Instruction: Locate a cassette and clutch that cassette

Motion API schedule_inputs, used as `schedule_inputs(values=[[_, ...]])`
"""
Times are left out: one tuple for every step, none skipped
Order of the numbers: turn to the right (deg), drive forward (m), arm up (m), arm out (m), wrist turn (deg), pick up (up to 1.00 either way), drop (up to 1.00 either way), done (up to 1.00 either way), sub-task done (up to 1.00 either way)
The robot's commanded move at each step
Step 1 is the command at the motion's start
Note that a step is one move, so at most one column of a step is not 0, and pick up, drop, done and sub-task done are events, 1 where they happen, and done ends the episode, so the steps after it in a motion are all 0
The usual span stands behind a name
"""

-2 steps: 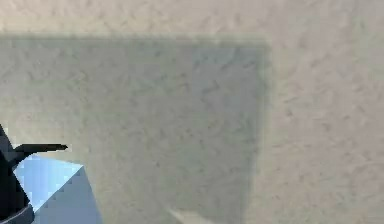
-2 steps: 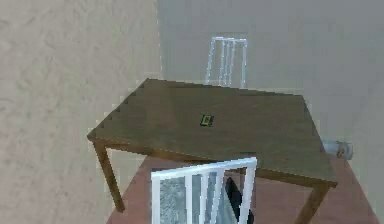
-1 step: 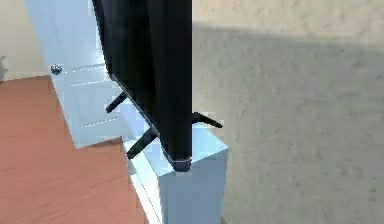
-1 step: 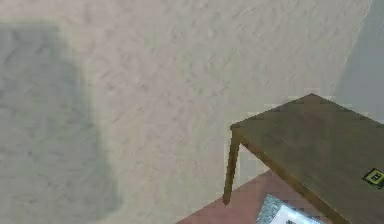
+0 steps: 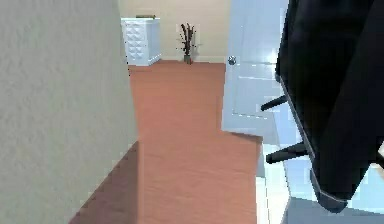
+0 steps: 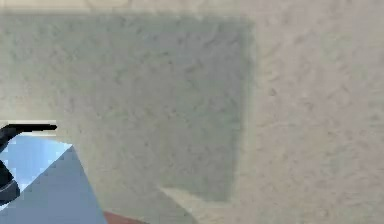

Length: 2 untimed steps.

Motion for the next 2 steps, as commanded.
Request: schedule_inputs(values=[[-36.0, 0.0, 0.0, 0.0, 0.0, 0.0, 0.0, 0.0, 0.0], [-3.0, 0.0, 0.0, 0.0, 0.0, 0.0, 0.0, 0.0, 0.0]])
